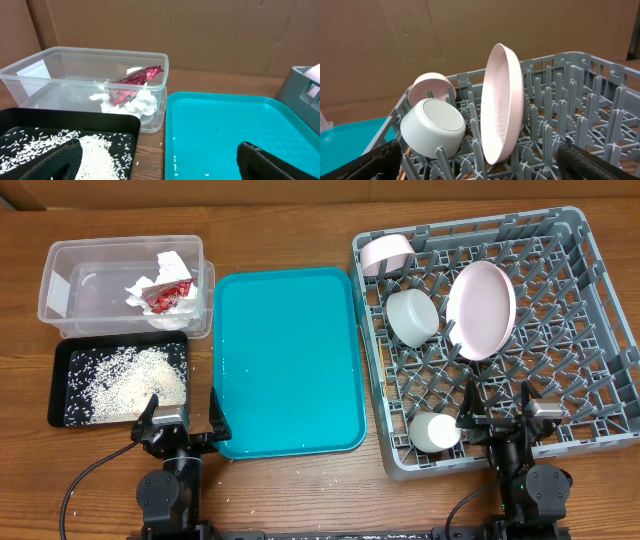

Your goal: Sort waste into correct bins and load items into the dishwasher

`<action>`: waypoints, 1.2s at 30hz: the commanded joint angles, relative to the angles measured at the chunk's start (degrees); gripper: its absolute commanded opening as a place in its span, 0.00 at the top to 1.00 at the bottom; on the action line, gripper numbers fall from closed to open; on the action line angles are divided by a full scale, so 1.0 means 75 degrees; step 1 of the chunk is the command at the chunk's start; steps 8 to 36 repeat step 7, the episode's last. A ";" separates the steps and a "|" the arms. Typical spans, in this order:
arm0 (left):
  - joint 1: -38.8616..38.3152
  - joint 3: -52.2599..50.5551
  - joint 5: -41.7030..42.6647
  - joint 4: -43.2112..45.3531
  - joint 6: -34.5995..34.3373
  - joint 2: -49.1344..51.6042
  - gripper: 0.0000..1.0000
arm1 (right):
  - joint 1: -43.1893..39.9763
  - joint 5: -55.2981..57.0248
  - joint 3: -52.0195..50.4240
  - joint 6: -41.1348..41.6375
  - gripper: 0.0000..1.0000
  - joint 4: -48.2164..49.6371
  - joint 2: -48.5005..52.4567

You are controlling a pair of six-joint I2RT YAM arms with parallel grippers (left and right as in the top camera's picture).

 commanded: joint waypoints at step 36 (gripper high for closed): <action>-0.0050 -0.0052 0.0111 0.0029 0.0201 -0.0099 0.00 | -0.0023 -0.0044 -0.0079 -0.0026 0.00 0.0055 -0.0090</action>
